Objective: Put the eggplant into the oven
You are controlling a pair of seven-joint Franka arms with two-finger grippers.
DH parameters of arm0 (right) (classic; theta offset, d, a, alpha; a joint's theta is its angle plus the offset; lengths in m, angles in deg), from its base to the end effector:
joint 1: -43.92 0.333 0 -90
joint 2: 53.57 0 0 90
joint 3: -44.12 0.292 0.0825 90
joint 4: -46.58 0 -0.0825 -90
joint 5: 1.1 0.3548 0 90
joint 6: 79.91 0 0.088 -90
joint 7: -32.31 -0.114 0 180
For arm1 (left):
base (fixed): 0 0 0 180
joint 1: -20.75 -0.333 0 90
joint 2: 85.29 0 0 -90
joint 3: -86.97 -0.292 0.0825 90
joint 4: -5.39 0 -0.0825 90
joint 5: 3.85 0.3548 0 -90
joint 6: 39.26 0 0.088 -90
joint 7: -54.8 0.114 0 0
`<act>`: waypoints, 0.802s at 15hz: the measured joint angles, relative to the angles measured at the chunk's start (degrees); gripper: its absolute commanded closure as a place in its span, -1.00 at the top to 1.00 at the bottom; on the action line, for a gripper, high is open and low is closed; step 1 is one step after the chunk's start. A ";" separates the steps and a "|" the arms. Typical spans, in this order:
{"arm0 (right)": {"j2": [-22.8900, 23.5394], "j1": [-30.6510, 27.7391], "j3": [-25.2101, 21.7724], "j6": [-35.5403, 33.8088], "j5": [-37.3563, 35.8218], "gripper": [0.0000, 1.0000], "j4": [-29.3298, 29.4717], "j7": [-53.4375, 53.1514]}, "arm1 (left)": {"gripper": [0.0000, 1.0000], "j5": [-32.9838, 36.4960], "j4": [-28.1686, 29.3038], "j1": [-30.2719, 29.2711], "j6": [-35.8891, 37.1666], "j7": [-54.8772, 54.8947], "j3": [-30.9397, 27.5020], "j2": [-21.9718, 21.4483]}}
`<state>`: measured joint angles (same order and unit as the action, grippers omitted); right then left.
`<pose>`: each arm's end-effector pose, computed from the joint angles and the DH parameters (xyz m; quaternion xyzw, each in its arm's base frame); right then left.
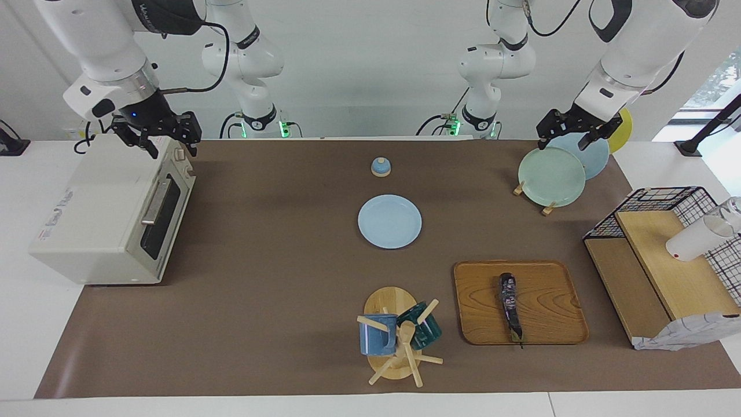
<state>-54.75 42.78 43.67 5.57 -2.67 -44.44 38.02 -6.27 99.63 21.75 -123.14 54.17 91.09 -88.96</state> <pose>0.5098 -0.0175 0.5898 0.9986 0.0354 -0.0388 0.0112 0.4909 -0.0503 0.5852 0.9973 -0.0399 -0.0593 0.0158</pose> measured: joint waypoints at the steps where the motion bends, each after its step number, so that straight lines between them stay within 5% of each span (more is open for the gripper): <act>1: -0.12 -0.01 -0.01 0.03 0.00 -1.00 -0.36 0.00 | 1.00 0.00 0.00 0.00 0.00 0.00 0.00 0.00; 12: -4.40 -1.01 -0.44 18.42 -3.84 -1.00 -17.56 0.00 | 1.00 0.00 0.04 -0.05 -4.02 0.00 0.06 0.63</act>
<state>-59.15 41.77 43.23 23.99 -6.51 -62.00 38.02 -6.27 99.67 21.71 -127.16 54.16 91.15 -88.34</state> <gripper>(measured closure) 0.991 0.000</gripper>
